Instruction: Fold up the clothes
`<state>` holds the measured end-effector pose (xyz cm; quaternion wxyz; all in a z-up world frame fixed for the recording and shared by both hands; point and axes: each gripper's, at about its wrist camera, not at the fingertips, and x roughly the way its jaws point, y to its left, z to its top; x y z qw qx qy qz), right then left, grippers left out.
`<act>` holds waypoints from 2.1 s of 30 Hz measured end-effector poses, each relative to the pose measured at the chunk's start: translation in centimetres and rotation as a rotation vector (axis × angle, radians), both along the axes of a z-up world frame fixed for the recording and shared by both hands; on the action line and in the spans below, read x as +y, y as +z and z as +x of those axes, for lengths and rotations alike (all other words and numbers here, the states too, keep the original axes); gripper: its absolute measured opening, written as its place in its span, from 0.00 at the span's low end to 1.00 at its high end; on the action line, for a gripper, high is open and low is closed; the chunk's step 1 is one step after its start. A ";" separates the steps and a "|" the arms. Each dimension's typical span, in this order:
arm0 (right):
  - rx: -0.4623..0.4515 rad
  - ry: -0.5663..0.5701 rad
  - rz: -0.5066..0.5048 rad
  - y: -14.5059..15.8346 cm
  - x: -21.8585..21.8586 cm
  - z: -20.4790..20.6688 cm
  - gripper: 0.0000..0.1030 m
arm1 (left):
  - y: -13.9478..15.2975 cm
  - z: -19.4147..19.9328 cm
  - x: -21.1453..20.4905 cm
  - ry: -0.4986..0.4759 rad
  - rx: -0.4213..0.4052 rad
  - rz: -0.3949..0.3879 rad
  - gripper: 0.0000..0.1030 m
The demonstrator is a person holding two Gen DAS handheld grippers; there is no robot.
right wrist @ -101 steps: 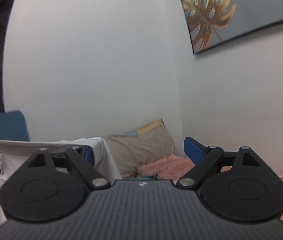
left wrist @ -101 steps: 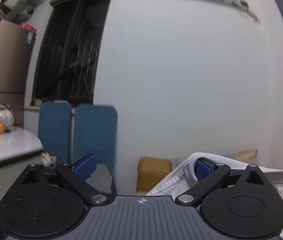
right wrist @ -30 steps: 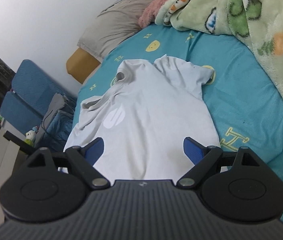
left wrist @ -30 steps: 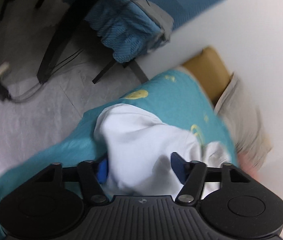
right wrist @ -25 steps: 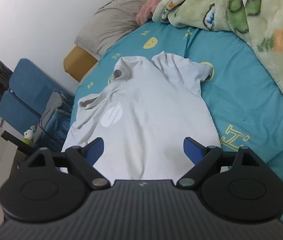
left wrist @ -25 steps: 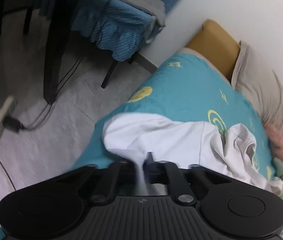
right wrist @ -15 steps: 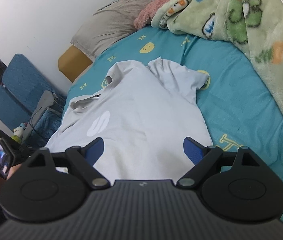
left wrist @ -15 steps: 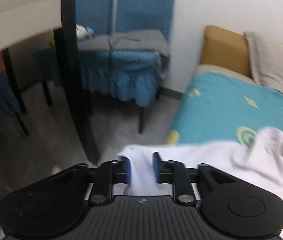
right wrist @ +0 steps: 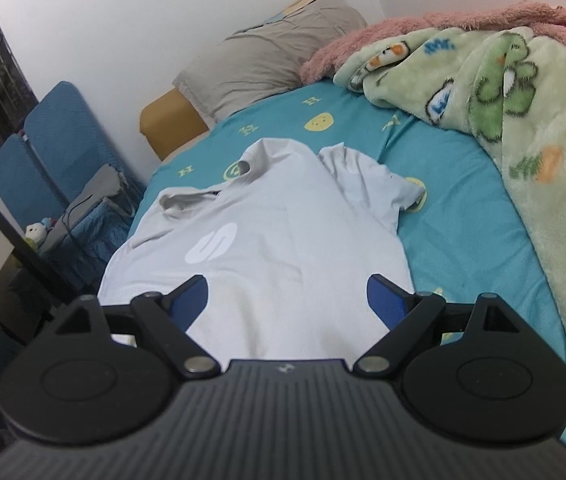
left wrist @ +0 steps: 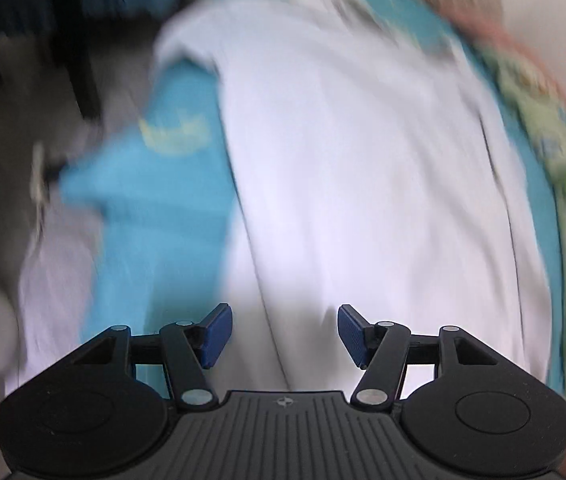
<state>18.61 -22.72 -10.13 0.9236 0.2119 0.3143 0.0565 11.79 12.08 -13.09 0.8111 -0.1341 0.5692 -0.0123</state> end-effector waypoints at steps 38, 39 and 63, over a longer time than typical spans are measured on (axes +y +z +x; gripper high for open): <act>-0.064 -0.172 0.341 1.9 -12.1 -1.9 0.83 | 7.9 -2.3 -6.1 -0.069 -0.377 0.209 0.78; -0.047 -0.181 0.374 1.2 -12.5 -0.9 0.81 | 7.5 -2.0 -6.8 -0.055 -0.412 0.188 0.79; -0.027 -0.290 0.727 -17.7 -12.5 21.9 0.70 | -5.1 6.1 -7.6 -0.017 -0.447 -0.016 0.80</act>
